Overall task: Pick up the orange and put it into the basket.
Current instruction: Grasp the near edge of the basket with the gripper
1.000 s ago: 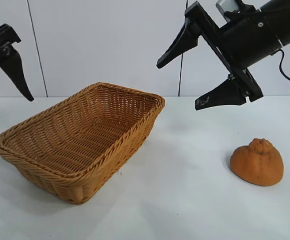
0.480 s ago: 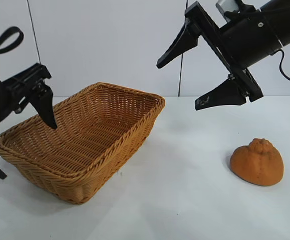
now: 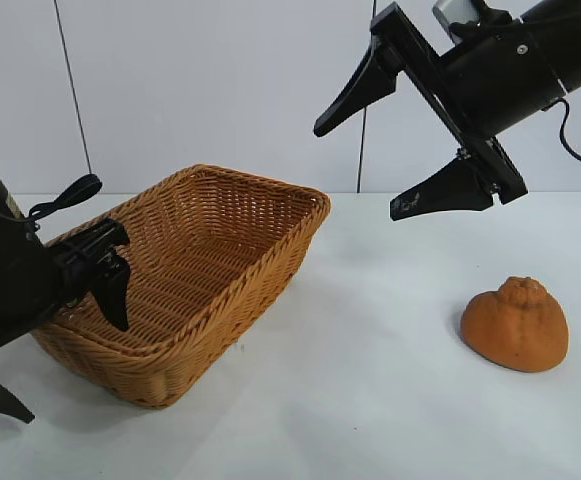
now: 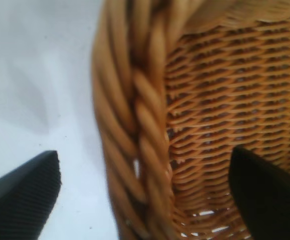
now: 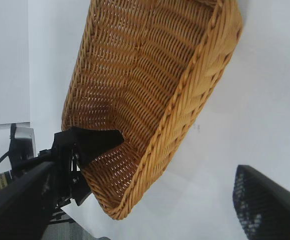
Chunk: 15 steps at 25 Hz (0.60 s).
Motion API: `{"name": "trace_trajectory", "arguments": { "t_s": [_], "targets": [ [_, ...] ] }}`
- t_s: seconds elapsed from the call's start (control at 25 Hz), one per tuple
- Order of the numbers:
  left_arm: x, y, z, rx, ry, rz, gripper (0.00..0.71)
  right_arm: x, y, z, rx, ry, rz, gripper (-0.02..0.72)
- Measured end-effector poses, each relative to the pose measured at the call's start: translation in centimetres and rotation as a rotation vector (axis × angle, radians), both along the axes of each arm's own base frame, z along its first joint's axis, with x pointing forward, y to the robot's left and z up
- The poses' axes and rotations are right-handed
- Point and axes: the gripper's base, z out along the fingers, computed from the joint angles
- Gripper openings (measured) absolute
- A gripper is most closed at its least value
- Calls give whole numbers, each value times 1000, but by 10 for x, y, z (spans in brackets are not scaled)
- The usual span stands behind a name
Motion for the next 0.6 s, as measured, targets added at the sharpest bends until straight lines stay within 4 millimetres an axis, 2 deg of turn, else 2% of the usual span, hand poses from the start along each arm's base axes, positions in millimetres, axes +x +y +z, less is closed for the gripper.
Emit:
{"name": "trace_trajectory", "arguments": {
  "t_s": [0.12,0.32,0.4,0.52,0.6],
  "targets": [
    [1,0,0,-6,-17,1,594,0,0,0,0,0,0,652],
    [4,-1,1,-16,-46,3,449,0,0,0,0,0,0,652],
    [4,-1,2,-18,-51,4,354,0,0,0,0,0,0,652],
    [5,2,1,-14,-42,15,154,0,0,0,0,0,0,652],
    [7,7,1,-20,-33,47,83,0,0,0,0,0,0,652]
  ]
}}
